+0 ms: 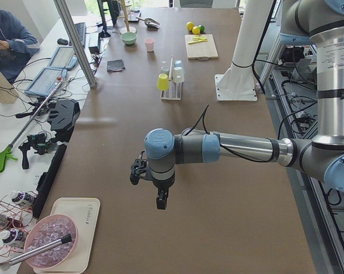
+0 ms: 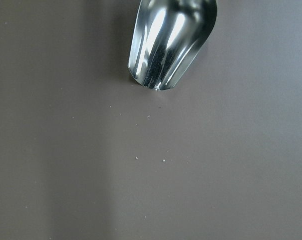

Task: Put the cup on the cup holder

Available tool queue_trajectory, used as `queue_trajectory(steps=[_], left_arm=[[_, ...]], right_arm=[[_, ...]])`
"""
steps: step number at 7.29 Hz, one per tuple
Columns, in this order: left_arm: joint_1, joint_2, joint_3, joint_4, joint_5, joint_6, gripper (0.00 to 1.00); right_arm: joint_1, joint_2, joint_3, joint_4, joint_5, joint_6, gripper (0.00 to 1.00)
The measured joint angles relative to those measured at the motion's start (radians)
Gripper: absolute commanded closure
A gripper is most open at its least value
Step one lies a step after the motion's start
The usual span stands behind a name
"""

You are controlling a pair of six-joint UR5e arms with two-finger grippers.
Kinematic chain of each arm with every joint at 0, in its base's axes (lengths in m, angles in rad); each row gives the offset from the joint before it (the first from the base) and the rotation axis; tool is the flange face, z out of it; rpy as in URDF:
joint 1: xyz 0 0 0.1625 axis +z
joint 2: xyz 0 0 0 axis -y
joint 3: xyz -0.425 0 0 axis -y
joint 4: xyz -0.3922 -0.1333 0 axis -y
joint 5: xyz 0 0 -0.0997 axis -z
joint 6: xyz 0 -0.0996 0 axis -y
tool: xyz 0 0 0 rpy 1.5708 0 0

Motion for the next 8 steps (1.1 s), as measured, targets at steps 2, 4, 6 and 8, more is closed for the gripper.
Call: queue_trajectory(steps=[2, 4, 6, 8], left_arm=[[0.001, 0.0, 0.0, -0.001, 0.0, 0.0, 0.02], [0.001, -0.001, 0.0, -0.001, 0.0, 0.0, 0.02], [0.001, 0.0, -0.005, 0.0, 0.0, 0.0, 0.02], [0.001, 0.0, -0.013, 0.002, 0.0, 0.0, 0.02]], right_arm=[[0.001, 0.0, 0.0, 0.0, 0.0, -0.002, 0.0], [0.001, 0.0, 0.001, 0.0, 0.0, -0.002, 0.0], [0.001, 0.0, 0.001, 0.0, 0.0, -0.002, 0.0], [0.001, 0.0, 0.003, 0.0, 0.0, -0.001, 0.0]])
